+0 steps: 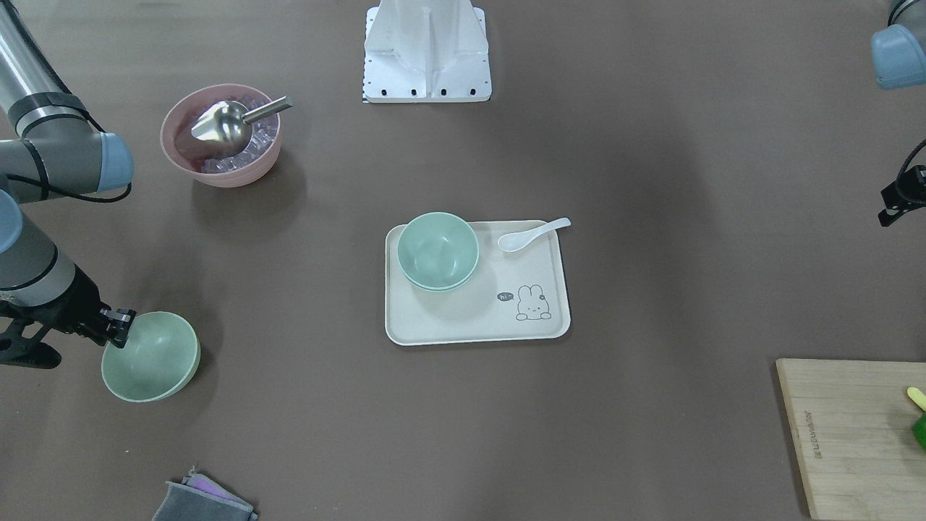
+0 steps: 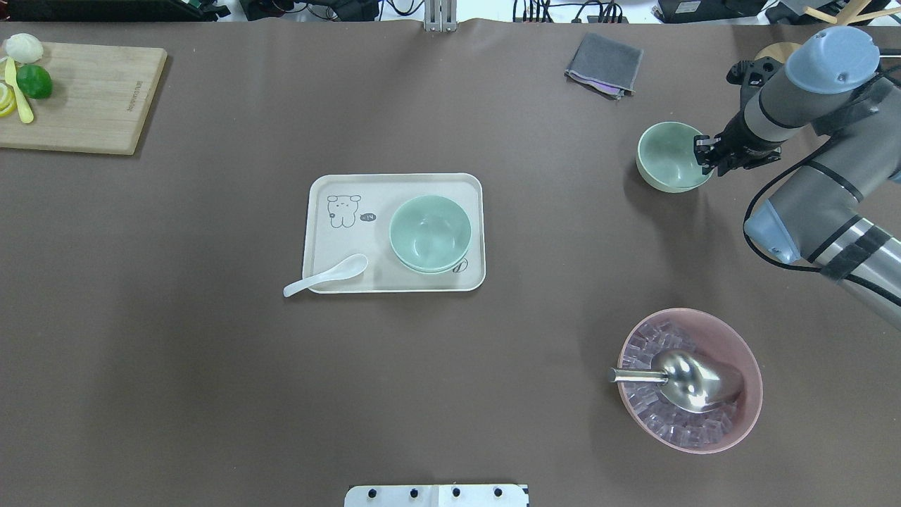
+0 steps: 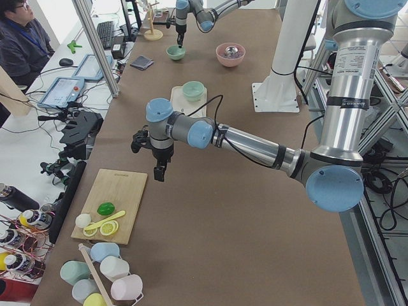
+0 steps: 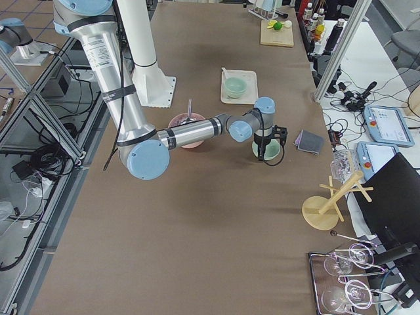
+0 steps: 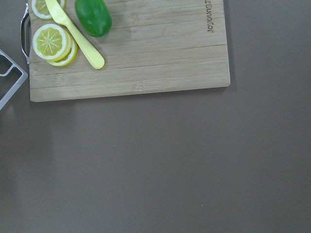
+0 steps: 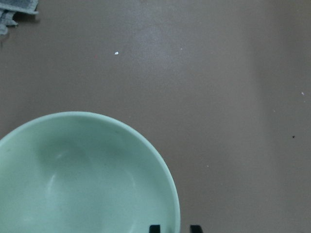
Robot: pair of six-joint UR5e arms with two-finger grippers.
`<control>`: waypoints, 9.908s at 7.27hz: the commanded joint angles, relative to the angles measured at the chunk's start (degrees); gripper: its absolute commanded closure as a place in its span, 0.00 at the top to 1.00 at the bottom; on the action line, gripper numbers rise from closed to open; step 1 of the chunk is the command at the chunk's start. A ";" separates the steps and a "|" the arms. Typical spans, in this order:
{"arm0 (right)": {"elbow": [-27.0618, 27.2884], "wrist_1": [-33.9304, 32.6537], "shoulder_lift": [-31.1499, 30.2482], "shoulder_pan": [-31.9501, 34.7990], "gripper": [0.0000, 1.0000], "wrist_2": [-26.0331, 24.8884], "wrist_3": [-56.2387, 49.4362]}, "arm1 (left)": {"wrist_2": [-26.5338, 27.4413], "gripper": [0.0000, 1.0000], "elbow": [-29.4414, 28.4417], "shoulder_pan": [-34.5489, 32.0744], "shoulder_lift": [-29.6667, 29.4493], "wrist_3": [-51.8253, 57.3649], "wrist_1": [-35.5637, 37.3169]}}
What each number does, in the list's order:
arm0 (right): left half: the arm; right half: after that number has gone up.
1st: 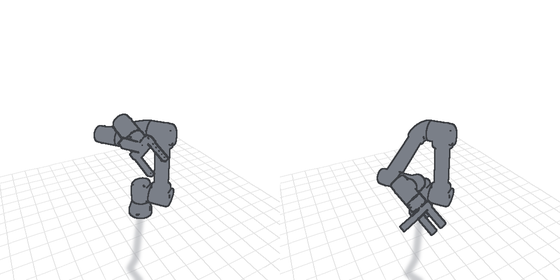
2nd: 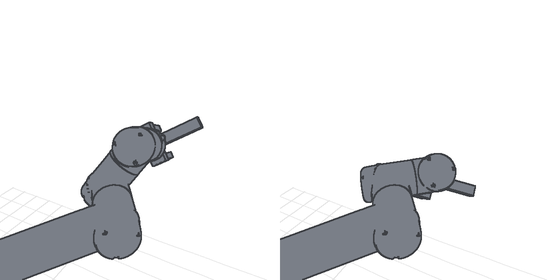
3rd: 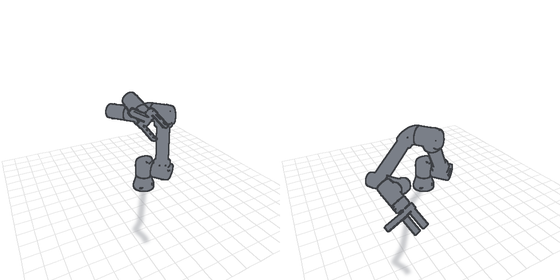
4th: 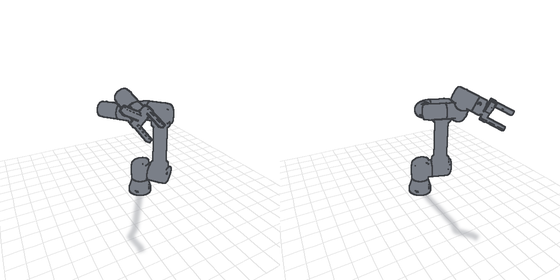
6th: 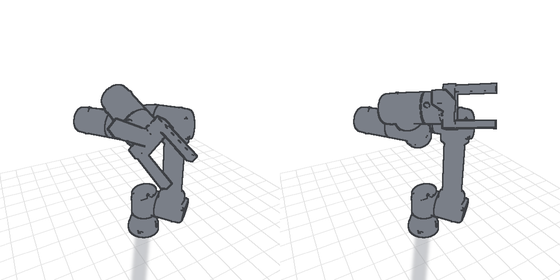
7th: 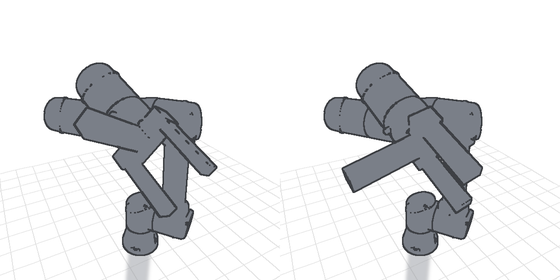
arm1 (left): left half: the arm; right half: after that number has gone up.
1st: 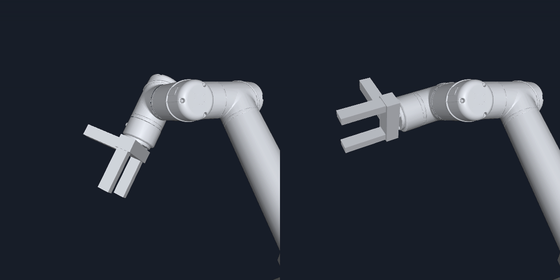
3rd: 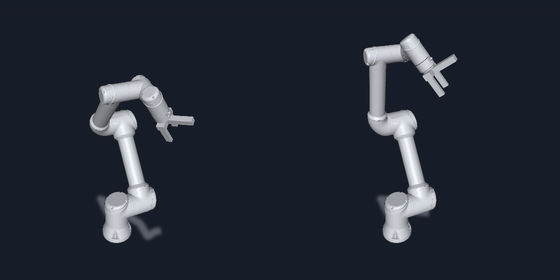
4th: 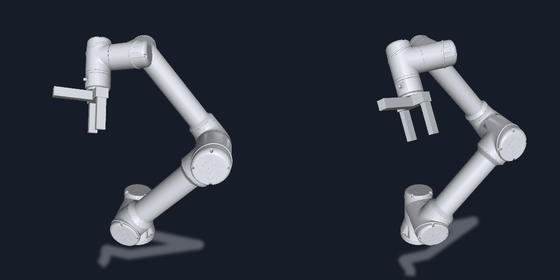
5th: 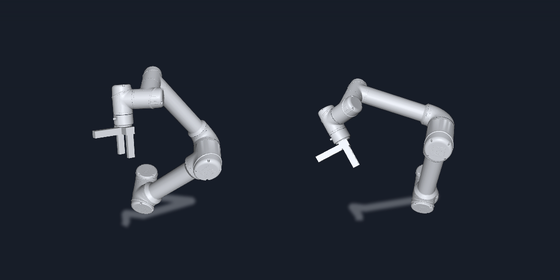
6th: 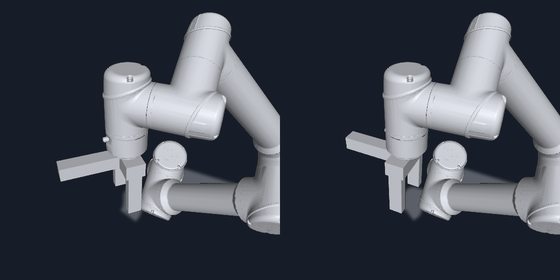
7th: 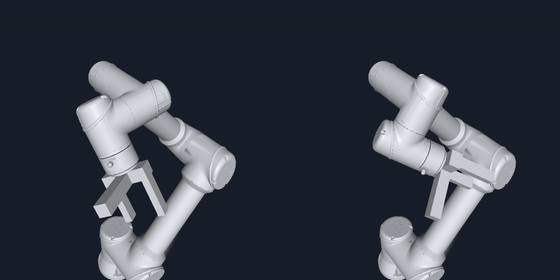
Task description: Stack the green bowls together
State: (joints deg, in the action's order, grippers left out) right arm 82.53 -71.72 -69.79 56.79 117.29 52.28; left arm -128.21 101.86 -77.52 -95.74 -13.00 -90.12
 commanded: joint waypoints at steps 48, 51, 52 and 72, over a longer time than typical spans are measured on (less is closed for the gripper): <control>7.30 -16.96 23.21 -14.71 1.00 2.51 19.70 | -0.81 0.98 -1.14 -0.09 6.88 -0.44 -8.41; 10.62 -16.96 12.70 -3.31 1.00 6.18 5.34 | -0.81 0.98 -2.28 -0.08 7.06 -0.18 -8.41; 10.64 -16.96 9.00 1.09 1.00 6.46 -1.15 | -0.99 0.98 -2.20 -0.09 7.58 -0.09 -8.32; 15.47 -16.17 -30.41 31.10 1.00 11.03 -51.14 | -4.24 0.98 -1.58 -15.20 9.78 26.71 13.74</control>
State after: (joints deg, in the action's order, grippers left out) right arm 98.01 -87.89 -99.97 87.90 128.29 1.15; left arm -132.47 100.22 -92.72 -86.03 13.72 -76.38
